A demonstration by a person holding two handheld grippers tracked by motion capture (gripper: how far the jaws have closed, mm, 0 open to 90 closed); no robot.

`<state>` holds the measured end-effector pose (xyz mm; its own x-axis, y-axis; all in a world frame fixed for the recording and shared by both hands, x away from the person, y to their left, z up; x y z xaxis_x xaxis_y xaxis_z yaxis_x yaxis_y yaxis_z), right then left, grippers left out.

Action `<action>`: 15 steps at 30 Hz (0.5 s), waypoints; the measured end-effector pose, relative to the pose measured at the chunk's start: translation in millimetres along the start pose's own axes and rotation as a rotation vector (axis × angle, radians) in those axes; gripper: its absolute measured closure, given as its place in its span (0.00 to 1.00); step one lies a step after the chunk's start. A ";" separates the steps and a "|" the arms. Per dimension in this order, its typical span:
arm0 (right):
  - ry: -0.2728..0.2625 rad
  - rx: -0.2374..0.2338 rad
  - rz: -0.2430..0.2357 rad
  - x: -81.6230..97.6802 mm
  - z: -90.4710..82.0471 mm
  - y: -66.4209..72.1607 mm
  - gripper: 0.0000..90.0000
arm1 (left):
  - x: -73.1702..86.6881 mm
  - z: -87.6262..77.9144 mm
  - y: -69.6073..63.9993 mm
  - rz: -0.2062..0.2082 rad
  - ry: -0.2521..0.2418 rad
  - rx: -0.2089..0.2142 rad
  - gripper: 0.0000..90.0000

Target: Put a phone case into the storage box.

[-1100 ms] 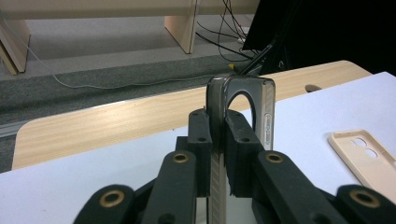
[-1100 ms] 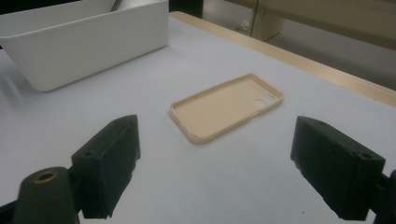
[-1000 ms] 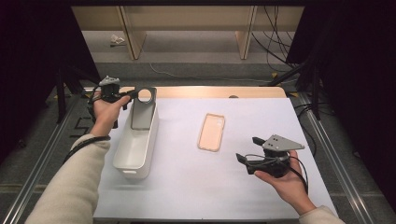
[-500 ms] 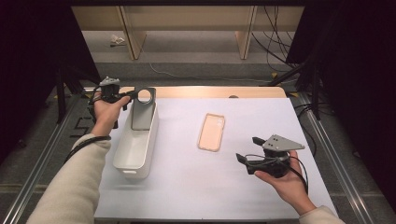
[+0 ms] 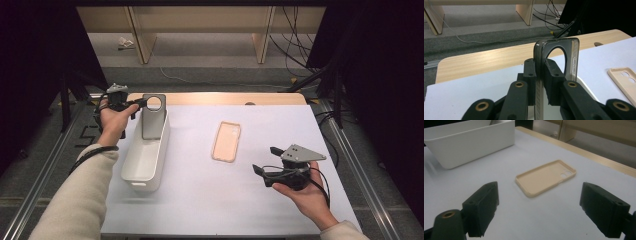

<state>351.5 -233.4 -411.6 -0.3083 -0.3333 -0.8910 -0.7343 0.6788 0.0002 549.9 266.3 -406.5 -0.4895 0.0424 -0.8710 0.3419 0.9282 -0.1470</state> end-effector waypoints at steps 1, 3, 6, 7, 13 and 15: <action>0.002 -0.001 0.000 -0.1 -0.2 -0.1 0.18 | 0.0 0.2 0.0 0.002 0.002 -0.001 0.89; 0.000 -0.001 0.002 0.0 0.0 -0.2 0.18 | -0.1 0.4 0.3 0.003 0.003 -0.003 0.89; 0.001 -0.002 0.001 -0.1 -0.2 -0.1 0.18 | 0.3 1.1 0.9 0.004 0.004 -0.004 0.88; 0.002 -0.001 0.001 -0.1 -0.2 -0.1 0.18 | 0.6 1.3 1.1 0.005 0.006 -0.006 0.88; 0.000 -0.002 0.002 -0.1 -0.1 -0.1 0.18 | 2.2 2.8 2.7 0.005 0.013 -0.014 0.88; 0.001 -0.003 0.001 -0.2 -0.2 0.0 0.18 | 1.9 3.3 2.7 0.009 0.016 -0.017 0.88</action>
<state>351.5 -233.5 -411.4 -0.3097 -0.3326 -0.8908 -0.7356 0.6774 0.0027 552.5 267.7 -410.1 -0.4994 0.0563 -0.8646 0.3329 0.9338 -0.1315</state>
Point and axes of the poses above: each handheld gripper's, and its own axes: z roughly forward along the jaws, x roughly out of its underside, y roughly to its left, the point moved 1 cm from there along z, roughly forward along the jaws, and after that the axes turned 4 degrees about -x, right-handed, at the moved point
